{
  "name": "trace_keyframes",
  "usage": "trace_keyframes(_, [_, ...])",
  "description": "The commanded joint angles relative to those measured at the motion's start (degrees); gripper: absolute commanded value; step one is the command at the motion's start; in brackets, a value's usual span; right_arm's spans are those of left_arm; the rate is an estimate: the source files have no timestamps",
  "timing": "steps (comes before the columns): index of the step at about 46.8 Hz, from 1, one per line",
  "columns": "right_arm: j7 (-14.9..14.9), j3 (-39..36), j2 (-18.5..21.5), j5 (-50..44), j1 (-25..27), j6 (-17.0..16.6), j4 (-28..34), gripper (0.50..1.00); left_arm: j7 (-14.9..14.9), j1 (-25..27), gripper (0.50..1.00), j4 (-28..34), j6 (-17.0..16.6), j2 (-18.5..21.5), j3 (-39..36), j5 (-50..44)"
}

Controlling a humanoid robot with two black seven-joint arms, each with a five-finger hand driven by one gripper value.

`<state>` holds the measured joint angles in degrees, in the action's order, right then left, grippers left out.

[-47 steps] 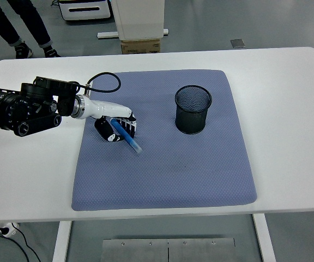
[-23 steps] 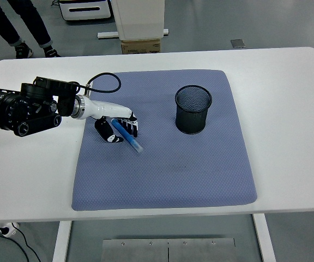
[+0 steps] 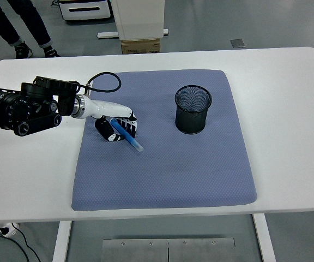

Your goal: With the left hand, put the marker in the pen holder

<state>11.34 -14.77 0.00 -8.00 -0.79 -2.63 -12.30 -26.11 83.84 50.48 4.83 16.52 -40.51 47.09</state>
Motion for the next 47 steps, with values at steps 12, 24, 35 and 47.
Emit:
trace_keyframes(12, [0.00,0.00,0.00,0.00,0.00,0.00,0.00,1.000,0.00,0.10,0.500,-0.03,0.09,0.18,0.17,-0.59])
trace_keyframes(24, [0.00,0.00,0.00,0.00,0.00,0.00,0.00,1.000,-0.08,0.97,0.500,-0.03,0.18,0.71,0.69,-0.68])
trace_keyframes(35, [0.00,0.00,0.00,0.00,0.00,0.00,0.00,1.000,-0.17,1.50,0.500,-0.03,0.36,0.88,1.31,-1.21])
trace_keyframes(47, [0.00,0.00,0.00,0.00,0.00,0.00,0.00,1.000,-0.26,1.59,0.500,-0.03,0.36,0.97,1.31,-2.96])
